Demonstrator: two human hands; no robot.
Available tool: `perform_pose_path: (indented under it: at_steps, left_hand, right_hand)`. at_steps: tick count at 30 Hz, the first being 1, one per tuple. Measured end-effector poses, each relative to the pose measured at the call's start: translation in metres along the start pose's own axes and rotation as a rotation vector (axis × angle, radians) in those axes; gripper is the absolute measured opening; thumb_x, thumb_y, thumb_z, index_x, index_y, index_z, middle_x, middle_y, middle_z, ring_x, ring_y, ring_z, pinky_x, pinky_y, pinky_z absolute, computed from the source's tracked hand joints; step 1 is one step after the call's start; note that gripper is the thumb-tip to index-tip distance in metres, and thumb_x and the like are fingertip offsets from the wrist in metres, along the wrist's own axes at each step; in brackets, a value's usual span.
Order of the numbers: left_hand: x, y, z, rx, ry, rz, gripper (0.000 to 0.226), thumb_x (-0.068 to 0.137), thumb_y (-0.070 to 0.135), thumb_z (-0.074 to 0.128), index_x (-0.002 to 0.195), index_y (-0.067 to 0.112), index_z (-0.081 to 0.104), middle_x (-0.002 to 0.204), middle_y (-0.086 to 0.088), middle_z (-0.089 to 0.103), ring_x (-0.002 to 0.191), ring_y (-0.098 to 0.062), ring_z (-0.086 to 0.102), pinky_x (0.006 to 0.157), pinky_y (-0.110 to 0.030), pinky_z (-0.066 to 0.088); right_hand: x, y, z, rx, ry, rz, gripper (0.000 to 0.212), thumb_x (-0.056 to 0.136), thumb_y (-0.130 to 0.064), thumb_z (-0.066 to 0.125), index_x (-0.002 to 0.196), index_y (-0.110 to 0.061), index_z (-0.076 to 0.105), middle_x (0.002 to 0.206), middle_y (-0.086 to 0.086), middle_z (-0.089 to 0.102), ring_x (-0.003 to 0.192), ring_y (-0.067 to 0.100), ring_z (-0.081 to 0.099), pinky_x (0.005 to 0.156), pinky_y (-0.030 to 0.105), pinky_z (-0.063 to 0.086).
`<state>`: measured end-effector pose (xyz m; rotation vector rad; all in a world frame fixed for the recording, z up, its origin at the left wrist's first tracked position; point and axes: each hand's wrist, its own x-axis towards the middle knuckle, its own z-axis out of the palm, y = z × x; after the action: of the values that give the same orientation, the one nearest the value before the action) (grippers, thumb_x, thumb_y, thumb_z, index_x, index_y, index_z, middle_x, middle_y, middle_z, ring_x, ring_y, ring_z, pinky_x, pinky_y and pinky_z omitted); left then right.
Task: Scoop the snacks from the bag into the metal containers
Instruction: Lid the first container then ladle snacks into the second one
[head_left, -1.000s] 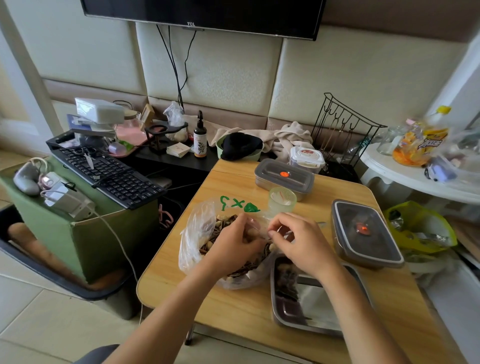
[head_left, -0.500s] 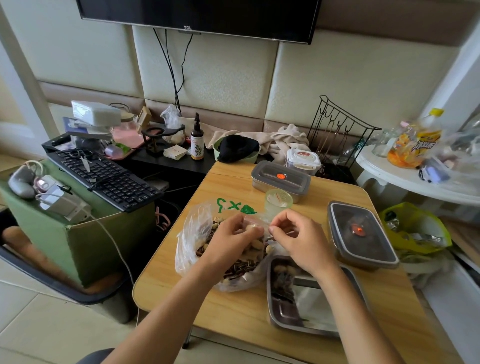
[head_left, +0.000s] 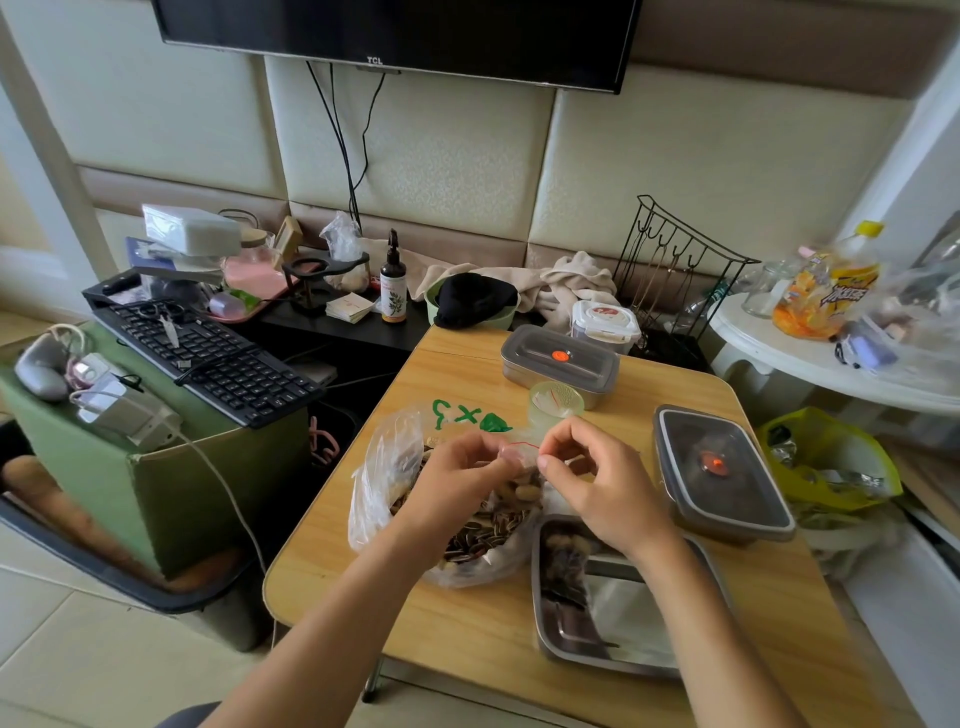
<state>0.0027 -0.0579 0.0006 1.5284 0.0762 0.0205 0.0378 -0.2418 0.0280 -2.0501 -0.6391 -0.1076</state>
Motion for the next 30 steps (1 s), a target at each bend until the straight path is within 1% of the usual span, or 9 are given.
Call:
perform_pose_path:
  at_steps: [2,6,9,12,15,19,21,25,30]
  left_hand:
    - [-0.002,0.001,0.003,0.027,0.015,-0.012,0.02,0.097,0.024,0.071,0.098,0.004,0.071,0.082,-0.003,0.074,0.074,-0.014,0.069,0.07,-0.02,0.053]
    - [-0.001,0.003,0.004,0.051,0.064,-0.024,0.024,0.101,0.028,0.062,0.09,0.016,0.079,0.085,-0.013,0.076,0.08,-0.027,0.075,0.074,-0.037,0.063]
    - [-0.003,0.004,0.004,0.062,0.079,-0.019,0.027,0.103,0.034,0.061,0.092,0.017,0.08,0.088,-0.01,0.078,0.083,-0.025,0.076,0.076,-0.037,0.064]
    - [-0.008,0.008,0.008,-0.051,-0.006,-0.018,0.021,0.099,0.025,0.069,0.104,0.005,0.073,0.092,-0.012,0.078,0.081,-0.023,0.076,0.071,-0.032,0.063]
    - [-0.008,0.006,0.009,0.002,0.028,0.018,0.017,0.094,0.022,0.075,0.099,0.006,0.073,0.086,-0.005,0.077,0.075,-0.012,0.072,0.065,-0.02,0.054]
    - [-0.007,0.006,0.009,-0.119,0.056,-0.031,0.015,0.096,0.019,0.071,0.099,0.004,0.07,0.088,-0.02,0.073,0.074,-0.025,0.069,0.063,-0.033,0.058]
    - [-0.01,0.009,0.01,-0.212,0.047,-0.041,0.012,0.098,0.015,0.065,0.1,0.003,0.066,0.084,-0.018,0.069,0.071,-0.03,0.067,0.061,-0.036,0.059]
    - [-0.011,0.012,0.011,-0.208,0.043,-0.014,0.014,0.101,0.015,0.061,0.104,0.002,0.063,0.084,-0.013,0.073,0.07,-0.028,0.071,0.061,-0.035,0.061]
    - [-0.012,0.01,0.01,-0.215,0.047,-0.057,0.023,0.101,0.026,0.066,0.105,0.005,0.073,0.089,-0.026,0.073,0.071,-0.028,0.072,0.06,-0.035,0.062]
  right_hand:
    - [0.0,0.0,0.001,-0.022,0.002,-0.002,0.014,0.094,-0.01,0.07,0.086,-0.02,0.066,0.082,-0.009,0.068,0.08,0.014,0.066,0.069,0.027,0.056]
    - [0.001,0.001,0.002,-0.046,0.058,0.03,0.015,0.093,-0.01,0.071,0.083,-0.02,0.066,0.079,-0.008,0.068,0.077,0.01,0.064,0.066,0.016,0.049]
    - [0.001,0.003,0.004,-0.031,0.097,0.074,0.014,0.092,-0.01,0.072,0.083,-0.019,0.067,0.078,-0.007,0.069,0.075,0.008,0.065,0.065,0.013,0.048]
    - [0.002,0.004,0.006,0.008,0.124,0.092,0.013,0.092,-0.011,0.071,0.084,-0.02,0.067,0.079,-0.004,0.07,0.075,0.01,0.066,0.066,0.017,0.051]
    - [0.002,0.003,0.007,0.037,0.145,0.078,0.014,0.092,-0.01,0.072,0.086,-0.02,0.066,0.08,-0.004,0.07,0.077,0.012,0.067,0.068,0.02,0.053]
    - [0.003,0.003,0.01,0.133,0.13,0.116,0.015,0.094,-0.015,0.074,0.102,-0.022,0.065,0.09,-0.008,0.073,0.085,0.01,0.07,0.076,0.024,0.056]
    - [0.003,0.002,0.013,0.215,0.07,0.173,0.016,0.095,-0.02,0.074,0.108,-0.023,0.066,0.095,-0.005,0.074,0.09,0.011,0.071,0.082,0.031,0.058]
    - [0.004,0.004,0.017,0.301,0.051,0.25,0.011,0.099,-0.024,0.07,0.095,-0.014,0.074,0.093,0.004,0.076,0.093,0.021,0.071,0.088,0.044,0.057]
    - [0.005,0.008,0.02,0.404,0.11,0.343,0.013,0.098,-0.017,0.07,0.092,-0.006,0.074,0.09,0.015,0.076,0.083,0.018,0.069,0.088,0.046,0.058]
